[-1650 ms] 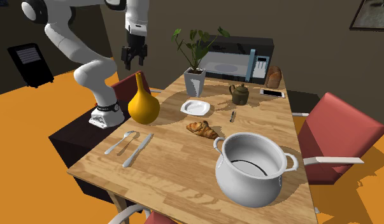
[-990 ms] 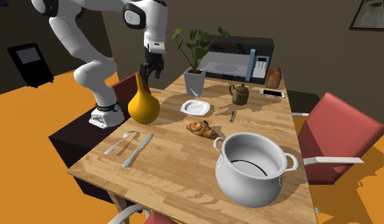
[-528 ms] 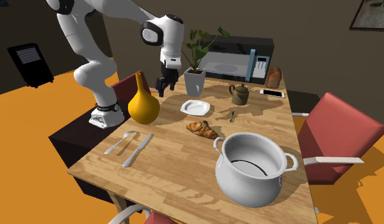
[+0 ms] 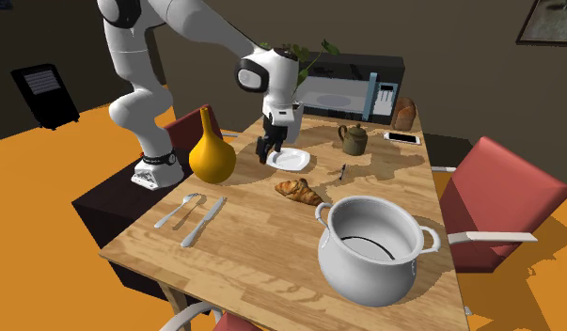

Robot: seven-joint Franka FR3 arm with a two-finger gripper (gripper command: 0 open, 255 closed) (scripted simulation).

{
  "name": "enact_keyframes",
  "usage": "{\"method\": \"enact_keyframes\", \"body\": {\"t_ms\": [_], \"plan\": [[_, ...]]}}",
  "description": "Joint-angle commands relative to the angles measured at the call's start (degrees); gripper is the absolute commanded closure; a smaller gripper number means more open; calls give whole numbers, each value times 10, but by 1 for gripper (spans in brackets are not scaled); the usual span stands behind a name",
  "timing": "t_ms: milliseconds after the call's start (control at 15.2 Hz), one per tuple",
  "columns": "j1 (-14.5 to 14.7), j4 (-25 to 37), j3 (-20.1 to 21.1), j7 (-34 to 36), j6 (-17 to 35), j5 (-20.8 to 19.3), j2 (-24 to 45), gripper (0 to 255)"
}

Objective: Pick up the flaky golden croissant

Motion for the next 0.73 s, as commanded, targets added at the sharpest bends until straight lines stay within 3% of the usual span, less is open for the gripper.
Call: {"method": "enact_keyframes", "body": {"t_ms": [0, 660], "plan": [[0, 33, 0, 3, 15, 7, 43, 0], [-11, 243, 2, 11, 42, 36, 264, 0]]}}
